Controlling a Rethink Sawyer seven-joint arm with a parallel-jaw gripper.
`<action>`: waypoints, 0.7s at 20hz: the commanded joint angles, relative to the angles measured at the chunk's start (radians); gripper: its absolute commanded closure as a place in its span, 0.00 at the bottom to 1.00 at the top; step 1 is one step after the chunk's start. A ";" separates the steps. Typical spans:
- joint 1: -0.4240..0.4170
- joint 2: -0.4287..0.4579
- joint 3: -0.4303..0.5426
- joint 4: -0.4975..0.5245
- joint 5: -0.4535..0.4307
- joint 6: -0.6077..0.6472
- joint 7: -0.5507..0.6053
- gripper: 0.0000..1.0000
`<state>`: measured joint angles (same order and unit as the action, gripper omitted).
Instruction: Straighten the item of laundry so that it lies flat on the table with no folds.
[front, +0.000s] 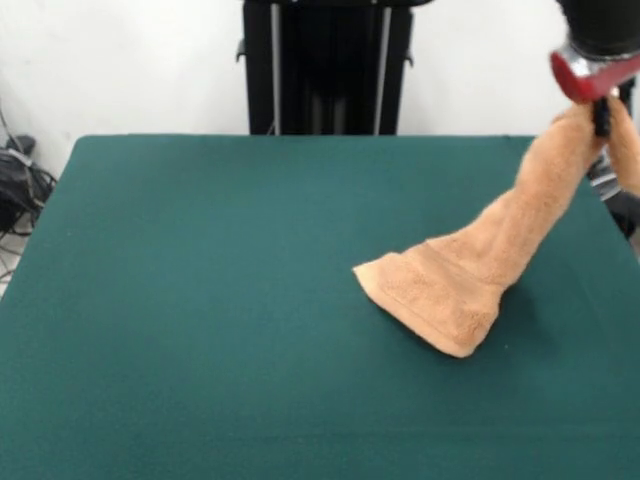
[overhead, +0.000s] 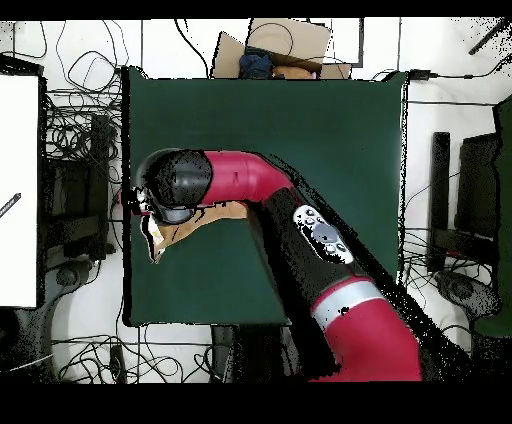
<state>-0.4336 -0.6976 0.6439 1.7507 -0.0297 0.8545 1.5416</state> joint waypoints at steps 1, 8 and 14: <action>-0.084 -0.052 0.144 0.119 0.071 0.146 -0.090 1.00; -0.091 -0.037 0.177 0.097 0.070 0.180 -0.068 1.00; -0.106 -0.050 0.192 0.122 0.049 0.175 -0.066 1.00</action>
<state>-0.5327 -0.7128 0.7431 1.7841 0.0031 0.9599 1.5416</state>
